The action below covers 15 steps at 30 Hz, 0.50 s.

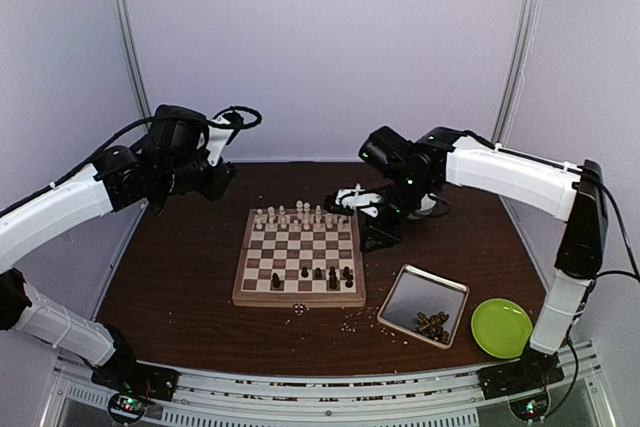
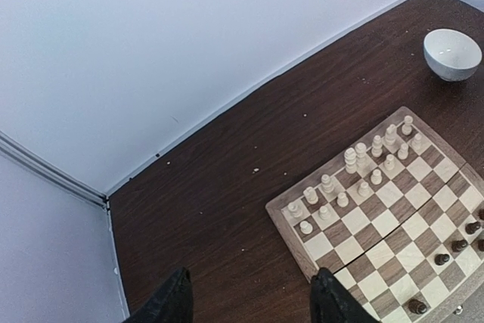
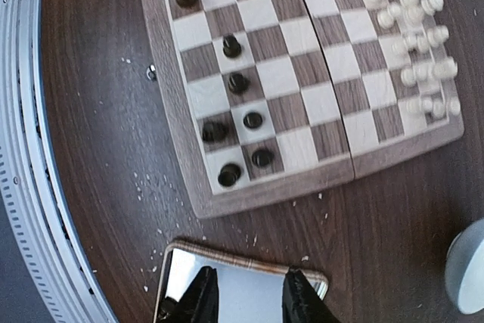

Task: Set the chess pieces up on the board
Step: Pick up the rook from the storage box.

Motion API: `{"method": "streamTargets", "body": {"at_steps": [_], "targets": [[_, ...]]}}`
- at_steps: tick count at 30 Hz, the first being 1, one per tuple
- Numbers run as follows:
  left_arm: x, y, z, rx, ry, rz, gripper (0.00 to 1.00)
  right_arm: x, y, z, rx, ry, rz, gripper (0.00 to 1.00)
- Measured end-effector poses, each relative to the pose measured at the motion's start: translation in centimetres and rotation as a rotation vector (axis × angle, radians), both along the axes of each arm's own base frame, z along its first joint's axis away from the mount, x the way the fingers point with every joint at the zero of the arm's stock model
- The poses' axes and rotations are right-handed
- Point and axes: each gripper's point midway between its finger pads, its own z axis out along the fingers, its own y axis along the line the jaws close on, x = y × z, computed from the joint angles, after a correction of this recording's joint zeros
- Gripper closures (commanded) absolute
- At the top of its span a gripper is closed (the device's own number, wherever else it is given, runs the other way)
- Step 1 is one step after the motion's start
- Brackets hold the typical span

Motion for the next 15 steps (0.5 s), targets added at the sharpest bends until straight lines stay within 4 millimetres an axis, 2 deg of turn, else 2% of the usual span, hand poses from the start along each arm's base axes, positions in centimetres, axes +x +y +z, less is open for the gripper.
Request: {"method": "streamTargets", "body": {"at_steps": [4,8,11,15], "targets": [[-0.5,-1.2,-0.3,-0.023,0.026,-0.073,0.48,-0.6,-5.7,-2.0,-0.022,0.056,-0.080,0.71],[-1.8,-3.8,-1.3,-0.067,0.081,-0.212,0.49,-2.4,-10.9,-3.9,-0.046,0.100,-0.144,0.72],[-3.2,-6.8,-2.5,-0.069,0.122,-0.335,0.49,-4.0,-13.6,-4.0,-0.039,0.089,-0.158,0.73],[-7.0,-12.1,-5.4,-0.016,0.189,-0.525,0.50,-6.2,-15.8,-4.0,-0.031,0.062,-0.127,0.74]]}}
